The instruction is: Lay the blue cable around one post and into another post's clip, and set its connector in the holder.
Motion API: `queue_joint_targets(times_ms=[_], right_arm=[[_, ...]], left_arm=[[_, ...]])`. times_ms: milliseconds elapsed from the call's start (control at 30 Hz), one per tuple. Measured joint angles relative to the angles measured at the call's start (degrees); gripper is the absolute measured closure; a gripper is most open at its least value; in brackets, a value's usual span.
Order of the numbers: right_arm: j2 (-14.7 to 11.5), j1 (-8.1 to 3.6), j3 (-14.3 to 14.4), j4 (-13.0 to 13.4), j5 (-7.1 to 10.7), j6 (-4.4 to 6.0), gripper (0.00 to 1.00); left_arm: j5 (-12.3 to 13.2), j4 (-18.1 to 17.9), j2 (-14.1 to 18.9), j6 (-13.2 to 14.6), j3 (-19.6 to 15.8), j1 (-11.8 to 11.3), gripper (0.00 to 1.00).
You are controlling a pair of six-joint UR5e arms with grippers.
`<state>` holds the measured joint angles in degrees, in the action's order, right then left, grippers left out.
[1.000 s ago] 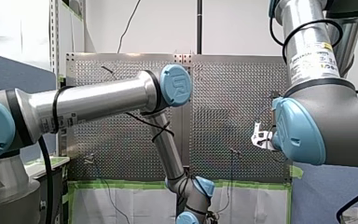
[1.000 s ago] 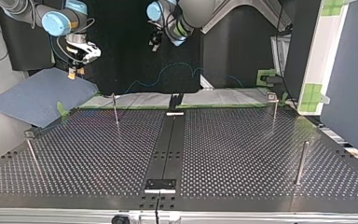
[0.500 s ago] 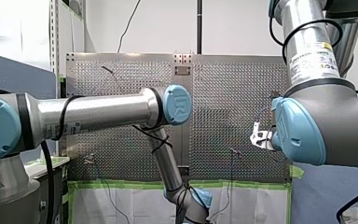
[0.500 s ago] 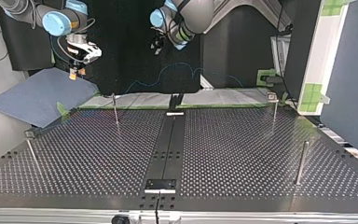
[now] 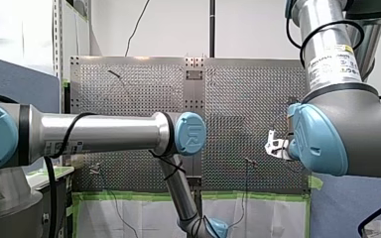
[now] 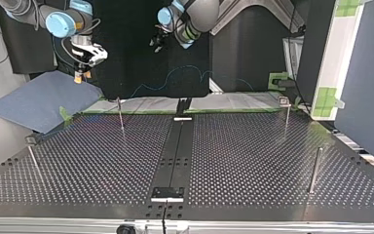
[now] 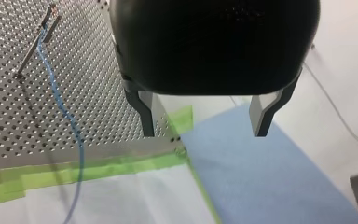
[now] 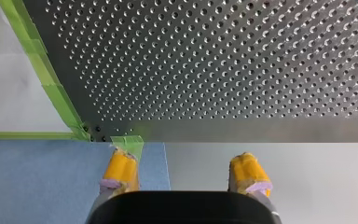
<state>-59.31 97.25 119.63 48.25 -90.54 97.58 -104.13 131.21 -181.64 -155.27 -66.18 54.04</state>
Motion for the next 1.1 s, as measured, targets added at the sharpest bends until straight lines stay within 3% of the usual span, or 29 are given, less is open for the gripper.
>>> queue_joint_targets(times_ms=[167,300,667,933,1100], right_arm=[[0.0,0.28,0.0,0.0,0.0,0.0,0.02],[0.0,0.57,0.0,-0.1,-0.01,0.0,0.02],[0.0,1.0,0.0,-0.1,-0.3,0.07,0.02],[-0.1,1.02,0.0,-0.2,-0.29,0.09,0.02],[-0.1,1.02,0.0,-0.2,-0.27,0.09,0.02]], left_arm=[[2.5,-2.5,-1.7,-2.2,2.5,-0.3,0.0],[3.2,-2.7,-0.5,-1.6,4.6,-0.9,0.0],[-1.9,2.6,4.9,3.9,10.6,0.1,0.0],[-5.9,6.6,5.6,8.0,14.6,1.1,0.0],[-6.1,7.8,5.6,10.2,16.9,0.5,0.0]])
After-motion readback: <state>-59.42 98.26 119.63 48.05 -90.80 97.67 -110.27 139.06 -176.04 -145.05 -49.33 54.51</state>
